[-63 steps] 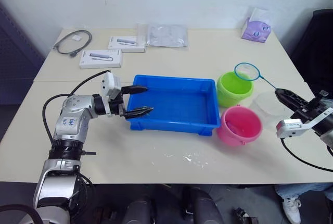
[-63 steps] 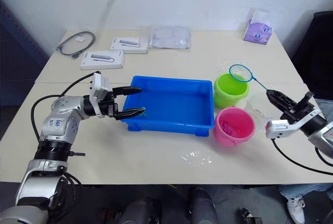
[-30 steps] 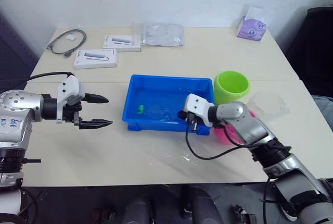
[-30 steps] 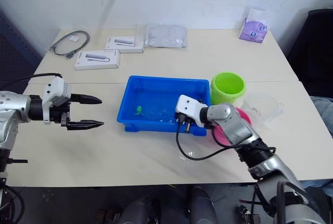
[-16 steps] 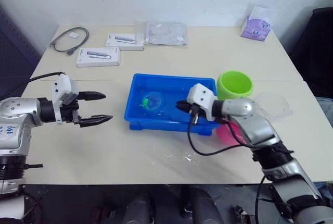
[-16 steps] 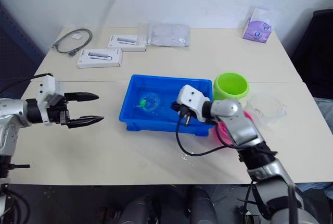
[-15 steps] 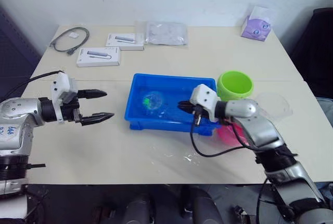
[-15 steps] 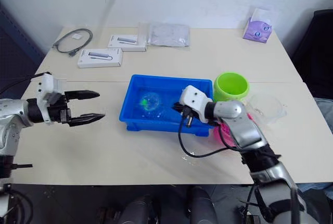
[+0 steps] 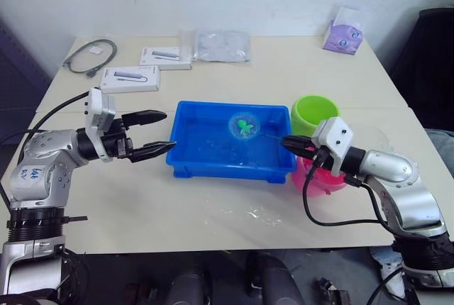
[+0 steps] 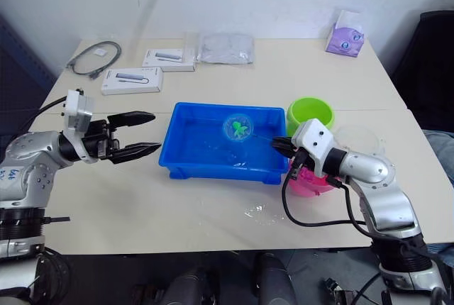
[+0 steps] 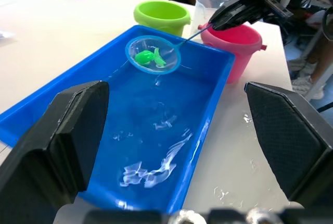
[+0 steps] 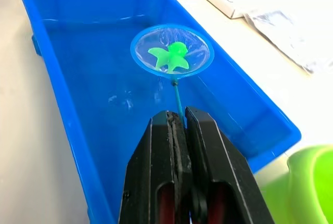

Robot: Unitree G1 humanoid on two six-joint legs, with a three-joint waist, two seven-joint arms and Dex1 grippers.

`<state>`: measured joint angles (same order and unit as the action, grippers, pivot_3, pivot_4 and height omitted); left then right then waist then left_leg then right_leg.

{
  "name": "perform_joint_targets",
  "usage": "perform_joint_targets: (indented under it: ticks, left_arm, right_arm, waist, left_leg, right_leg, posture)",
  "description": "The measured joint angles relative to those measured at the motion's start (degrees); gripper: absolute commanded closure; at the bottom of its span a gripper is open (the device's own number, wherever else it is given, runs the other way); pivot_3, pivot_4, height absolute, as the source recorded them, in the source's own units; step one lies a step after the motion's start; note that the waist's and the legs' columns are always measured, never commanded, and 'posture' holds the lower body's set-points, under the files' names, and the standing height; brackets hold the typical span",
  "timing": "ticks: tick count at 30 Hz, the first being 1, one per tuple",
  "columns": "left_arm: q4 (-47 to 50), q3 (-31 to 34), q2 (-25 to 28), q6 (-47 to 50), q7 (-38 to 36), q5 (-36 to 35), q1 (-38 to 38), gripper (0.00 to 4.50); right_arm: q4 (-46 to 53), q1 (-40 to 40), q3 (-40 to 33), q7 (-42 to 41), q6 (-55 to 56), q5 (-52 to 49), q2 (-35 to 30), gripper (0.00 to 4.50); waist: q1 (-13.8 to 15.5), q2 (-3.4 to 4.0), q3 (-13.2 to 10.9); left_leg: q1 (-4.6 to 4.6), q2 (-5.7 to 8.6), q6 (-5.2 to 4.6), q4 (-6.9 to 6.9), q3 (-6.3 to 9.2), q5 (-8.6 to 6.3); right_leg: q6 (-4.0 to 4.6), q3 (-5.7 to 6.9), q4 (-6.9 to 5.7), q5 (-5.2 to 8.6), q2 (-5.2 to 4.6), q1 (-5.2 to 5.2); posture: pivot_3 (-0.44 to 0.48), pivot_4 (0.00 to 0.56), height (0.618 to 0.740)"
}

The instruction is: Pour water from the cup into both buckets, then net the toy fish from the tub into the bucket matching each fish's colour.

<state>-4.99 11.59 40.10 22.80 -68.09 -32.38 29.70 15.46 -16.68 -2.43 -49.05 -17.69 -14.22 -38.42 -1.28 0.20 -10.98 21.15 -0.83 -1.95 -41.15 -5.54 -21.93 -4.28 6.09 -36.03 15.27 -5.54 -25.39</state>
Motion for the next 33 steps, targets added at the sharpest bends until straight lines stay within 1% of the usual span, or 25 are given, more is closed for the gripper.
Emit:
perform_joint_targets:
  ticks: [1,4,11,14,17,24,25,26,27,28,31,33]
  left_arm:
    - [-0.19,-0.35,-0.76,-0.14,0.06,0.02,0.6,0.03]
    - [-0.3,-2.35,-5.76,-0.92,0.87,0.0,3.24,0.03]
    - [-3.6,-5.16,-12.06,-5.48,2.23,1.41,6.09,0.03]
    - [-4.96,-6.06,-13.03,-7.19,2.28,2.14,6.46,0.03]
    - [-5.27,-6.23,-13.05,-8.46,2.1,2.62,6.68,0.03]
    - [-6.86,-6.46,-13.05,-9.15,1.92,3.14,7.17,0.03]
    - [-6.85,-6.48,-13.07,-9.22,1.91,3.19,7.16,0.03]
    - [-6.85,-6.69,-13.27,-9.64,1.92,3.45,7.15,0.03]
    - [-6.7,-7.27,-13.63,-10.24,1.89,3.73,6.98,0.03]
    - [-6.55,-7.57,-13.72,-10.87,1.83,3.97,6.27,0.03]
    - [-6.49,-8.46,-14.24,-11.06,1.95,4.59,4.38,0.03]
    - [-6.11,-8.86,-14.52,-11.09,2.13,4.61,4.17,0.03]
  right_arm:
    - [0.39,0.82,-0.79,-0.05,0.04,-0.31,-0.52,4.5]
    - [0.92,4.37,-5.52,-0.28,0.4,-1.38,-2.58,4.5]
    - [1.58,9.15,-14.46,-0.97,1.69,-4.39,-5.69,4.5]
    - [0.52,10.29,-18.29,-1.09,3.02,-4.36,-7.36,4.5]
    - [-2.49,10.33,-20.3,-0.55,5.49,-3.67,-8.31,4.5]
    - [-4.42,10.31,-20.51,-0.18,7.96,-3.39,-8.49,4.5]
    - [-4.99,10.33,-20.32,0.18,8.96,-2.52,-8.77,4.5]
    - [-7.82,10.28,-18.62,2.37,15.19,2.26,-10.91,4.5]
    - [-13.41,9.89,-17.22,6.18,22.41,9.1,-13.91,4.5]
    - [-18.85,8.48,-17.12,10.87,27.71,14.83,-14.87,4.5]
    - [-26.44,6.2,-15.81,20.47,37.9,24.02,-15.14,4.5]
    - [-28.05,6.02,-15.09,22.92,40.85,25.89,-15.06,4.5]
  waist:
    - [0.07,0.0,0.0]
    - [1.42,0.0,0.0]
    - [2.02,0.0,0.0]
    - [2.05,0.0,0.0]
    - [2.05,0.0,0.0]
    - [2.18,0.0,0.0]
    - [2.23,0.0,0.0]
    - [2.2,0.0,0.0]
    - [2.2,0.01,0.0]
    - [2.24,0.0,0.0]
    - [2.0,0.0,0.0]
    - [1.97,0.01,0.0]
  left_leg:
    - [0.0,0.01,0.0,-0.01,-0.01,0.0]
    - [0.02,0.14,-0.1,-0.06,-0.02,0.05]
    - [-0.02,0.19,-0.18,-0.06,-0.1,0.09]
    - [-0.06,0.18,-0.18,-0.05,-0.17,0.09]
    - [-0.08,0.17,-0.18,-0.06,-0.19,0.1]
    - [-0.07,0.17,-0.2,-0.07,-0.19,0.1]
    - [-0.08,0.17,-0.2,-0.07,-0.19,0.11]
    - [-0.09,0.23,-0.2,-0.1,-0.25,0.11]
    - [-0.12,0.3,-0.28,-0.04,-0.31,0.14]
    - [-0.1,0.32,-0.33,-0.03,-0.31,0.17]
    - [-0.09,0.24,-0.27,-0.02,-0.3,0.2]
    - [-0.09,0.21,-0.2,-0.01,-0.28,0.23]
  right_leg:
    - [0.0,0.0,0.0,0.0,0.02,0.0]
    - [-0.11,0.0,0.03,-0.06,0.05,0.03]
    - [-0.18,0.04,0.03,-0.11,0.08,0.04]
    - [-0.18,0.04,0.02,-0.11,0.1,0.04]
    - [-0.18,0.03,0.01,-0.11,0.1,0.04]
    - [-0.19,0.02,0.0,-0.11,0.09,0.04]
    - [-0.19,0.02,0.0,-0.11,0.09,0.04]
    - [-0.2,-0.01,-0.01,-0.12,0.05,0.03]
    - [-0.26,-0.03,0.02,-0.15,-0.03,0.05]
    - [-0.32,-0.09,0.06,-0.19,-0.06,0.06]
    - [-0.32,-0.18,0.05,-0.19,-0.06,0.05]
    - [-0.29,-0.19,0.04,-0.17,-0.03,0.04]
  posture:
    - [0.0,0.15,0.74]
    - [0.0,0.15,0.74]
    - [0.0,0.15,0.74]
    - [0.0,0.15,0.74]
    - [0.0,0.15,0.74]
    - [0.0,0.15,0.74]
    - [0.0,0.15,0.74]
    - [0.0,0.15,0.74]
    - [0.0,0.15,0.74]
    - [0.0,0.15,0.74]
    - [0.0,0.15,0.74]
    - [0.0,0.15,0.74]
